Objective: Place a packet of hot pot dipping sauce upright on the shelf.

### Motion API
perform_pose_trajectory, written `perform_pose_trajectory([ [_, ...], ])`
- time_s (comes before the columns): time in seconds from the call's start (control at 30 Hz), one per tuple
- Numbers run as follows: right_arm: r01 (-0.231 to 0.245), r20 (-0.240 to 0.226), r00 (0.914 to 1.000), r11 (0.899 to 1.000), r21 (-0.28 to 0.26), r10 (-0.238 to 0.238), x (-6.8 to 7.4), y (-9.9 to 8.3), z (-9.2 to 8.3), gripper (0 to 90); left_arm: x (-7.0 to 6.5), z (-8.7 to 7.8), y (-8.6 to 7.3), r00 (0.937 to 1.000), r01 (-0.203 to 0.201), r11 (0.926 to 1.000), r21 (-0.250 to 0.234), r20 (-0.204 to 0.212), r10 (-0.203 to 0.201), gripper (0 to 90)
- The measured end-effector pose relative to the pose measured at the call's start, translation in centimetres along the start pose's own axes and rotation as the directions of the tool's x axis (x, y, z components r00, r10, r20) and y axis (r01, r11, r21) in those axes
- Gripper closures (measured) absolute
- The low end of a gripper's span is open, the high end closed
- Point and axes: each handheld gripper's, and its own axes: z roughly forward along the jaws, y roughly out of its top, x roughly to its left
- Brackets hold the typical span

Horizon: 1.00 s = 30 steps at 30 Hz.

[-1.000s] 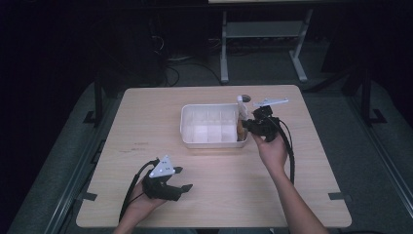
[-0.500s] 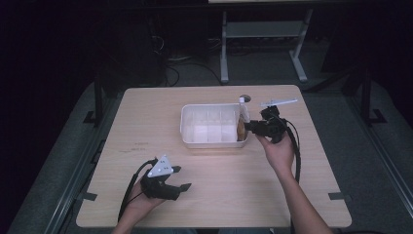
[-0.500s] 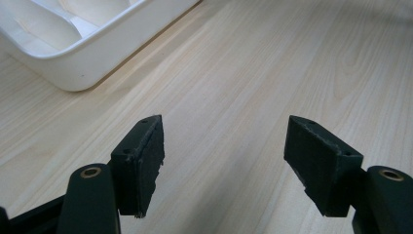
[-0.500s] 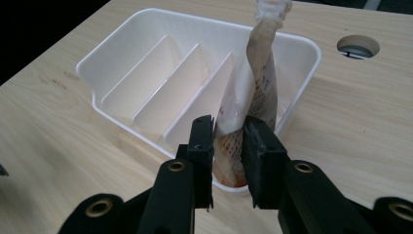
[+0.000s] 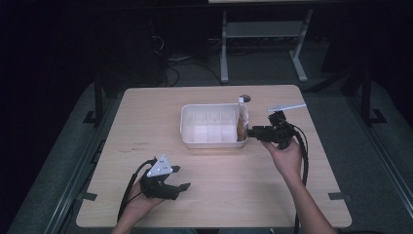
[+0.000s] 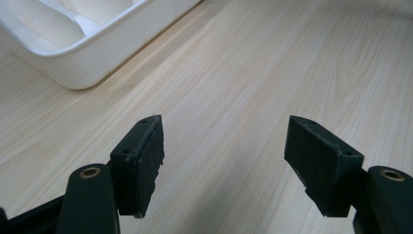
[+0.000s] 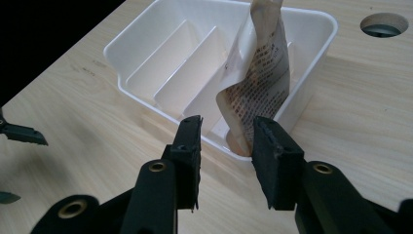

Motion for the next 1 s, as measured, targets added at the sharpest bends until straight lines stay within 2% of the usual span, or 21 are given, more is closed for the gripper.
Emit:
perform_pose_trajectory([
  [0.4, -0.008, -0.034, 0.9994, 1.000, 0.025, 0.009, -0.4, -1.4, -1.2, 58.1, 0.1, 0.0, 0.0, 1.0000, 0.004, 1.0000, 0.004, -0.002, -0.004, 29.3],
  [0.6, 0.010, -0.046, 0.9989, 0.999, 0.033, -0.008, -0.3, -1.8, -1.9, 56.2, 0.2, -0.1, -0.1, 1.0000, 0.007, 1.0000, 0.002, -0.003, -0.007, 28.8],
  [0.83, 0.000, -0.062, 0.9981, 0.999, 0.044, 0.003, -0.5, -3.0, -2.2, 54.3, 0.2, -0.1, -0.1, 1.0000, 0.007, 1.0000, 0.002, -0.004, -0.007, 28.6],
  [0.93, 0.001, -0.063, 0.9980, 0.998, 0.066, 0.004, -0.5, -3.3, -2.4, 53.3, 0.2, -0.1, -0.1, 0.9999, 0.009, 1.0000, 0.002, -0.006, -0.009, 28.6],
  [1.0, -0.001, -0.067, 0.9977, 0.999, 0.054, 0.004, -0.5, -3.5, -2.6, 53.3, 0.3, -0.2, -0.1, 0.9999, 0.008, 1.0000, 0.002, -0.007, -0.008, 28.5],
])
